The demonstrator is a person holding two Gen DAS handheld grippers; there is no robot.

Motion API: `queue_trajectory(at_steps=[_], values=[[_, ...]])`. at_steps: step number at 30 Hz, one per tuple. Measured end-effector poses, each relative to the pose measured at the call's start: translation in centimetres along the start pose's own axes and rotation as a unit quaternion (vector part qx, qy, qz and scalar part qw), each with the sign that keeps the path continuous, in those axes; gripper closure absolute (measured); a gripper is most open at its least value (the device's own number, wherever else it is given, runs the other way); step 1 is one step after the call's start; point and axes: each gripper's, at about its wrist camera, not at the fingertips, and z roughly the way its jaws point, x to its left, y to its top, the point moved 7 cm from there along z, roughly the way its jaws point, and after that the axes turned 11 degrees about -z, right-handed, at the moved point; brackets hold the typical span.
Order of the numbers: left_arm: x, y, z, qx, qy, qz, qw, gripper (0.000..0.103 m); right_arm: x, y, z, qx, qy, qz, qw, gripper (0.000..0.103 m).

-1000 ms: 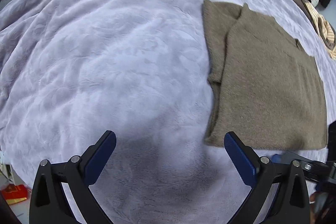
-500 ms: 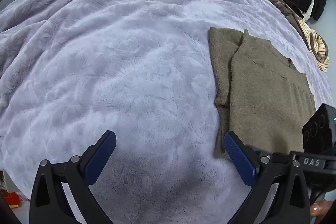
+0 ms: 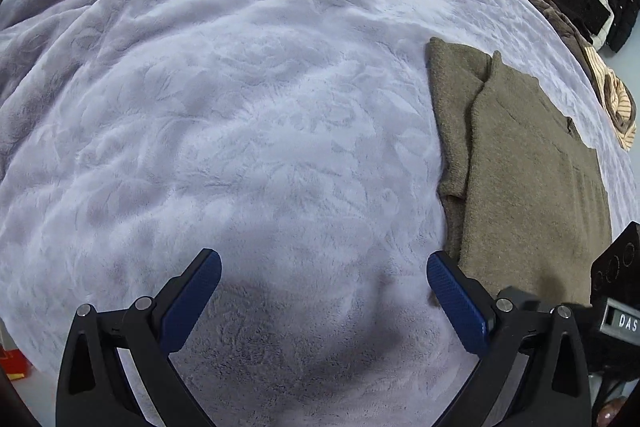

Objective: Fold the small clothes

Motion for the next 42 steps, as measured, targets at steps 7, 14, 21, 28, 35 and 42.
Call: queue_trajectory(at_steps=[7,14,21,28,35,42], values=[[2.1,0.1,0.5,0.008,0.003,-0.016,0.9998,0.000,-1.4,1.9,0.4,-0.051,0.054,0.093,0.993,0.074],[2.2,0.5,1.0,0.010,0.010,-0.003,0.9999,0.000,1.7,2.7,-0.2,-0.024,0.005,-0.006,1.000,0.096],[-0.1,0.6,1.4,0.023,0.013,0.034,0.9991,0.000,0.0,1.0,1.8,0.000,-0.025,0.007,1.000,0.088],[-2.7,1.1,1.8,0.032,0.024,0.071,0.9967,0.000,0.6,0.2,-1.0,0.005,-0.055,-0.059,0.997,0.054],[-5.5,0.7,2.4,0.044,0.032,0.107,0.9927,0.000,-2.4,0.5,-4.0,-0.036,-0.049,-0.019,0.998,0.054],[-6.4,0.6,3.5,0.077,-0.001,0.096,0.9924,0.000,-4.1,0.7,-4.1,-0.071,0.004,0.039,0.997,0.054]])
